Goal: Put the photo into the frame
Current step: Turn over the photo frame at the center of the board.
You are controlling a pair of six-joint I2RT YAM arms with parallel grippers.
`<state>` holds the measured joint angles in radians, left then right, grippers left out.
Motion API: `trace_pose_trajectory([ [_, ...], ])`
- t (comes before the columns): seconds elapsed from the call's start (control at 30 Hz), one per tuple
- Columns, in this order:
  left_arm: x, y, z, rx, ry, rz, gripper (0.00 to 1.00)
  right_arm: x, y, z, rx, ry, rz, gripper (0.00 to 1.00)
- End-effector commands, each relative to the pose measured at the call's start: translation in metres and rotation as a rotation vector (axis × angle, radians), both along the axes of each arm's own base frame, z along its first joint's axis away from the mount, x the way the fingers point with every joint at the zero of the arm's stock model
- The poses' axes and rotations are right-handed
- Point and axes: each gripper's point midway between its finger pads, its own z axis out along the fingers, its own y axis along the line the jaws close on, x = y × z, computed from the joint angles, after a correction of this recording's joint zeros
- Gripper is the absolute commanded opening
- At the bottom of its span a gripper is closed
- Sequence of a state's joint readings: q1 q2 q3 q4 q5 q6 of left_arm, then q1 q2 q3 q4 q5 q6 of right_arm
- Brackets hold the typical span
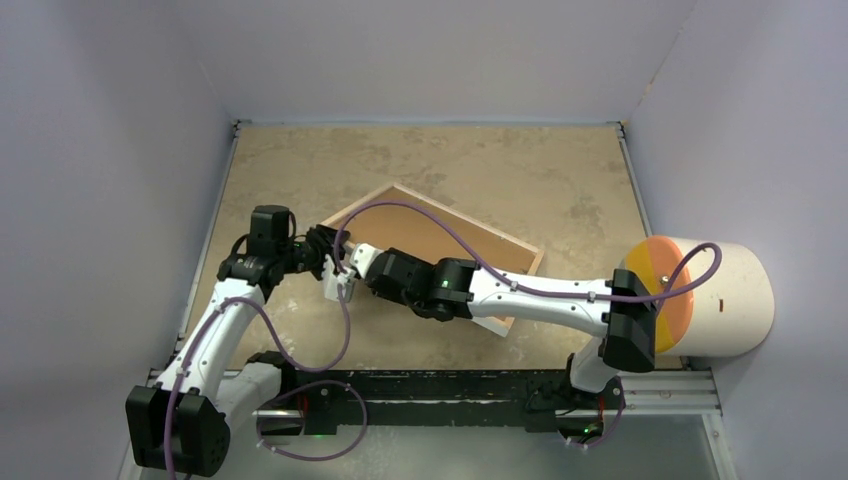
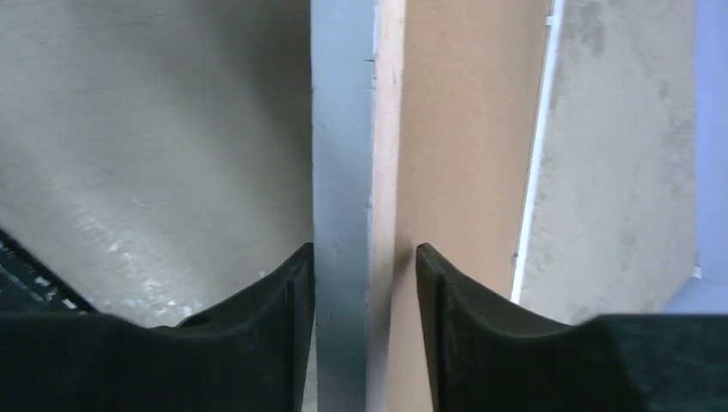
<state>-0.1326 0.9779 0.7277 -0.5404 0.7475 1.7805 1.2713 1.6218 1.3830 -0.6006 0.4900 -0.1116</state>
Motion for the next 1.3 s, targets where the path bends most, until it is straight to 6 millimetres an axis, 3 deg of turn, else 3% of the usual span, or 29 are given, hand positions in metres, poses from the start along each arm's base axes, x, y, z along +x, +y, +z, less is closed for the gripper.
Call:
trace_pose_trajectory([
  [0.0, 0.005, -0.007, 0.029, -0.048, -0.048, -0.018, 0.00, 0.019, -0.010, 0.028, -0.013, -0.206, -0.094, 0.36],
  [0.07, 0.006, -0.008, 0.032, -0.062, -0.043, -0.009, 0.00, 0.022, -0.010, 0.035, -0.005, -0.250, -0.115, 0.19],
  [0.13, 0.009, -0.008, 0.037, -0.079, -0.028, 0.010, 0.02, 0.026, -0.011, 0.043, 0.009, -0.287, -0.134, 0.12],
  [0.17, 0.011, -0.007, 0.040, -0.091, -0.018, 0.025, 0.17, 0.027, -0.009, 0.048, 0.024, -0.298, -0.140, 0.10],
  [0.2, 0.013, -0.007, 0.045, -0.108, -0.009, 0.041, 0.46, 0.027, -0.008, 0.053, 0.042, -0.304, -0.143, 0.10],
  [0.23, 0.014, -0.007, 0.049, -0.125, -0.002, 0.056, 0.65, 0.028, -0.006, 0.059, 0.061, -0.311, -0.146, 0.09],
  [0.3, 0.018, -0.007, 0.065, -0.177, -0.009, 0.096, 0.76, 0.029, 0.000, 0.070, 0.099, -0.318, -0.147, 0.07],
  [0.4, 0.026, -0.003, 0.096, -0.324, -0.006, 0.213, 0.82, 0.029, 0.010, 0.083, 0.131, -0.306, -0.135, 0.05],
  [0.5, 0.038, 0.010, 0.141, -0.471, -0.055, 0.320, 0.84, 0.031, 0.025, 0.104, 0.174, -0.301, -0.114, 0.04],
  [0.63, 0.062, 0.048, 0.203, -0.687, -0.046, 0.542, 0.86, 0.040, 0.049, 0.141, 0.269, -0.272, -0.107, 0.02],
  [0.77, 0.071, 0.088, 0.237, -0.854, 0.078, 0.636, 0.88, 0.058, 0.065, 0.178, 0.424, -0.193, -0.158, 0.01],
  [0.87, 0.071, 0.096, 0.240, -0.887, 0.158, 0.654, 0.89, 0.084, 0.058, 0.198, 0.565, -0.088, -0.228, 0.01],
  [0.93, 0.068, 0.095, 0.232, -0.877, 0.205, 0.653, 0.90, 0.105, 0.045, 0.197, 0.629, -0.018, -0.291, 0.00],
  [1.1, 0.065, 0.092, 0.207, -0.876, 0.301, 0.661, 0.91, 0.164, -0.011, 0.166, 0.796, 0.218, -0.493, 0.00],
  [1.27, 0.066, 0.090, 0.189, -0.866, 0.384, 0.665, 0.93, 0.203, -0.063, 0.144, 0.860, 0.313, -0.632, 0.00],
])
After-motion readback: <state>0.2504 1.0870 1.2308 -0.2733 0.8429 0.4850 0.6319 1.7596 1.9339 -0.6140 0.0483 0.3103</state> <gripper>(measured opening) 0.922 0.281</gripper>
